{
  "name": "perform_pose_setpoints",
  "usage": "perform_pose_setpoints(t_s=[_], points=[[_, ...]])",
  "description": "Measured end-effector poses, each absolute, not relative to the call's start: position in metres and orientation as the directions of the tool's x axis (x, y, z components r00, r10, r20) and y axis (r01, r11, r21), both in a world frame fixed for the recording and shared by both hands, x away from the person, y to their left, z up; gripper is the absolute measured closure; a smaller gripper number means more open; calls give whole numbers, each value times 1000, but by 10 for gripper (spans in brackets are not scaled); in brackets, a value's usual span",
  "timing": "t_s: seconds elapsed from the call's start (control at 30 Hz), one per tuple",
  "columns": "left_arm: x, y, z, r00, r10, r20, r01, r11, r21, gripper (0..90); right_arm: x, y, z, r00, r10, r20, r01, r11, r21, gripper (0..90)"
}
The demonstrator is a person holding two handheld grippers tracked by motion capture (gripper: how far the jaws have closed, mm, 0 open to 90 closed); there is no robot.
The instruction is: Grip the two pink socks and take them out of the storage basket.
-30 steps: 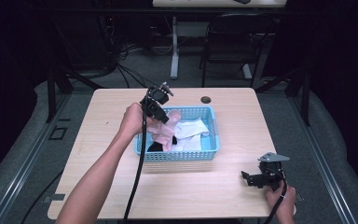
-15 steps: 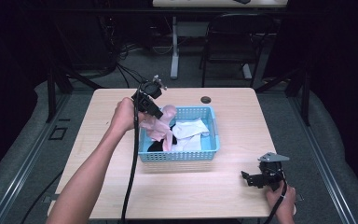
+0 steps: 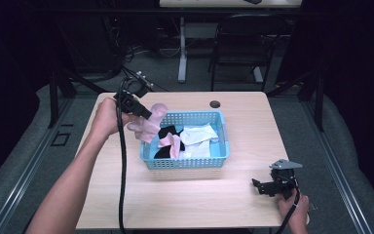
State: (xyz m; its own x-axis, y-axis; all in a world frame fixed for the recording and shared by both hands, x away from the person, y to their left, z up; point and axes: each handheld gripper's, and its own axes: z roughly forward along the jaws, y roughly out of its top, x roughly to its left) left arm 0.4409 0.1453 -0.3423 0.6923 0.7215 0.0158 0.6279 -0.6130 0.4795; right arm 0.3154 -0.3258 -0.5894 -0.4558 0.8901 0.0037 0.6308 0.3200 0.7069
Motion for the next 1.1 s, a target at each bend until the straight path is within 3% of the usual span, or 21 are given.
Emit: perform_pose_setpoints(t_s=[1.1], points=[[426, 258, -366, 518, 855, 2, 759, -461, 460, 848, 316, -326, -590, -456, 890, 6, 629, 318, 710, 0]])
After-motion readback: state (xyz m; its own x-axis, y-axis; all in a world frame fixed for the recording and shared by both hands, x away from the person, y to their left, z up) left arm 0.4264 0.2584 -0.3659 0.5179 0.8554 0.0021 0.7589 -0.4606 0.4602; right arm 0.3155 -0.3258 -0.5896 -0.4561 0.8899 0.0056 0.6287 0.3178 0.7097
